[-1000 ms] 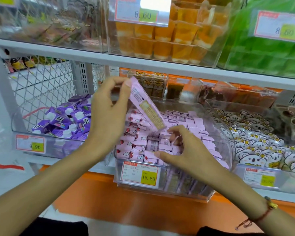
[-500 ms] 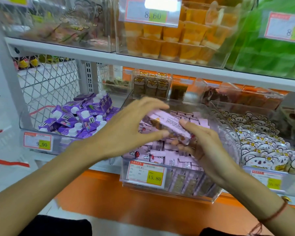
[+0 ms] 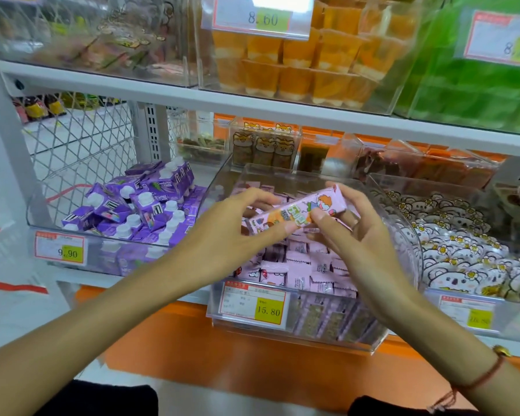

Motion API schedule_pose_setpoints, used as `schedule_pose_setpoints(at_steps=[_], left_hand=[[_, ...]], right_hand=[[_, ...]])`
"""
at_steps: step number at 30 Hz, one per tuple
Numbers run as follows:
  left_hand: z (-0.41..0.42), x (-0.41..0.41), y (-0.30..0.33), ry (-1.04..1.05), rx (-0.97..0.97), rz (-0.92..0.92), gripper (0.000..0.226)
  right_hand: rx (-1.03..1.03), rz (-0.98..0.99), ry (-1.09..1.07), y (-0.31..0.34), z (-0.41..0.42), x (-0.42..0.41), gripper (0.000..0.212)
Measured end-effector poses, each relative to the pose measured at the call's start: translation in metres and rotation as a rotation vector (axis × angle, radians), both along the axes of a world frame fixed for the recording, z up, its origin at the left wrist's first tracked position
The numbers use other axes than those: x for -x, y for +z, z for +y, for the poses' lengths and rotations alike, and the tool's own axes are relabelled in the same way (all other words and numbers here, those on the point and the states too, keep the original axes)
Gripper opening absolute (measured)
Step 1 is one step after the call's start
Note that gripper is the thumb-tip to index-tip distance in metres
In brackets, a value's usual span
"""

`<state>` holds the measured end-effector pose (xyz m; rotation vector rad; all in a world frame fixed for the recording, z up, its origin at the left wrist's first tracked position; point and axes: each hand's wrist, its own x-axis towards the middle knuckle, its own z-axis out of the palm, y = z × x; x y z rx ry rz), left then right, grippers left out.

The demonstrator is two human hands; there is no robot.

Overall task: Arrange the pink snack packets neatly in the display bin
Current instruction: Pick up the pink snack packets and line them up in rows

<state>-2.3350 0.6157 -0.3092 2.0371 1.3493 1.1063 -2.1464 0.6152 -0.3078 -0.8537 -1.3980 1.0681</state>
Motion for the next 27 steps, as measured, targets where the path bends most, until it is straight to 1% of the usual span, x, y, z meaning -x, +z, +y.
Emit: schedule_pose_setpoints(at_steps=[2,4,6,10,12,14,16,21,22,24,26,27], left_hand=[[-0.005,0.007,-0.005,0.05,-0.064,0.16,0.054],[-0.012,0.013,-0.008,0.075,-0.146,0.316,0.047],[-0.016,0.015,-0.008,0.088,-0.211,0.487,0.045],[-0.015,0.011,-0.005,0.115,-0.267,0.825,0.049],[-0.014,0.011,-0.003,0.098,-0.28,0.899,0.054],[-0.013,0.013,-0.001,0.067,-0.272,0.922,0.058],[-0.012,0.017,0.001,0.031,-0.238,0.92,0.058],[-0.009,0.021,0.003,0.005,-0.18,0.858,0.052],[-0.009,0.021,0.003,0.006,-0.182,0.834,0.049],[-0.01,0.02,0.003,0.011,-0.185,0.747,0.043],[-0.01,0.02,0.002,0.024,-0.182,0.655,0.04],[-0.01,0.02,0.001,0.033,-0.181,0.623,0.04]], right_hand=[[-0.004,0.034,-0.075,-0.002,0.003,-0.004,0.045],[0.025,0.084,-0.149,-0.004,0.007,-0.01,0.042],[0.06,0.096,-0.188,-0.005,0.009,-0.013,0.04],[0.037,0.036,-0.167,-0.007,0.01,-0.009,0.032],[-0.022,-0.089,-0.152,-0.01,0.008,-0.004,0.03],[-0.119,-0.254,-0.144,-0.012,0.006,0.001,0.026],[-0.211,-0.379,-0.14,-0.012,0.005,0.002,0.022],[-0.332,-0.71,-0.037,-0.003,0.004,-0.01,0.026],[-0.364,-0.774,-0.024,-0.003,0.003,-0.009,0.027],[-0.454,-0.961,-0.049,-0.006,0.003,-0.004,0.03],[-0.469,-1.141,-0.054,-0.011,0.005,0.003,0.035],[-0.461,-1.189,-0.04,-0.014,0.006,0.004,0.037]])
